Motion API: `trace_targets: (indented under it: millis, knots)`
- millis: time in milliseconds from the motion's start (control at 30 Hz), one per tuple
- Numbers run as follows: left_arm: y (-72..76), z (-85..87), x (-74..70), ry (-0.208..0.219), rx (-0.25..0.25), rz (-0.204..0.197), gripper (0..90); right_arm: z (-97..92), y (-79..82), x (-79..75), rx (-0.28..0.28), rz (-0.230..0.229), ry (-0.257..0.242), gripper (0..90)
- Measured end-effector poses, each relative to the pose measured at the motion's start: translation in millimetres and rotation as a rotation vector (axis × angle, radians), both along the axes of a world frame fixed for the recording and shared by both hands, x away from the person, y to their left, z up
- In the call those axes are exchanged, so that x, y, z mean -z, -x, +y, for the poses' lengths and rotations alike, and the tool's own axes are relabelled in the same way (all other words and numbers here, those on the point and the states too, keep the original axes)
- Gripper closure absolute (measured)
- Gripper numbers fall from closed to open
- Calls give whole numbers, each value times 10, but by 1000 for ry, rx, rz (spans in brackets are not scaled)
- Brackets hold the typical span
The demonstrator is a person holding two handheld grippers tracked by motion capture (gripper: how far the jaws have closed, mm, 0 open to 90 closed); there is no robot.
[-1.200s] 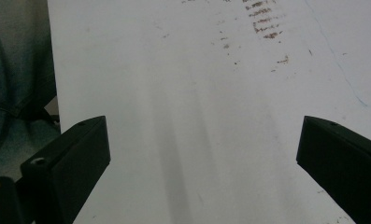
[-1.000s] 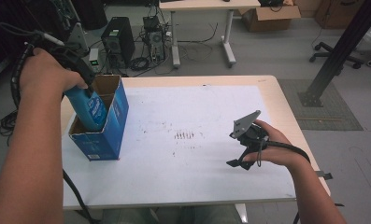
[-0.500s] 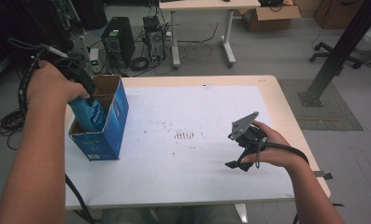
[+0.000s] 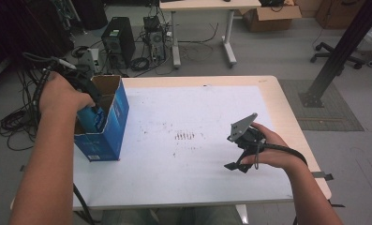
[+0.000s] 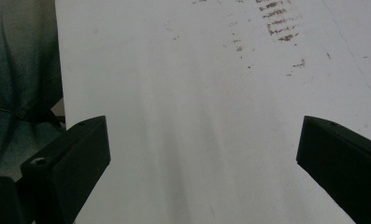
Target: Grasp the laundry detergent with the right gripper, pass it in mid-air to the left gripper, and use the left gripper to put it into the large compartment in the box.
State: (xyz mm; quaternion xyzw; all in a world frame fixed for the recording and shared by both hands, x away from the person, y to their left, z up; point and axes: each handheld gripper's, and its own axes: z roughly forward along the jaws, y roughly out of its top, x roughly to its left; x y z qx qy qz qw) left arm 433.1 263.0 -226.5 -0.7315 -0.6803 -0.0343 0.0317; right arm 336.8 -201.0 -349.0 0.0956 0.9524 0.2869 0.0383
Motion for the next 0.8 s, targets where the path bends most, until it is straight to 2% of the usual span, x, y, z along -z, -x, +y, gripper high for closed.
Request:
trace_targets:
  millis: [400,800]
  knots:
    - [-39,9,252,-2,-3,-4,380,9,-10,13,0,3,5,29]
    - [-71,24,423,0,0,20,380,-1,-29,44,2,10,12,29]
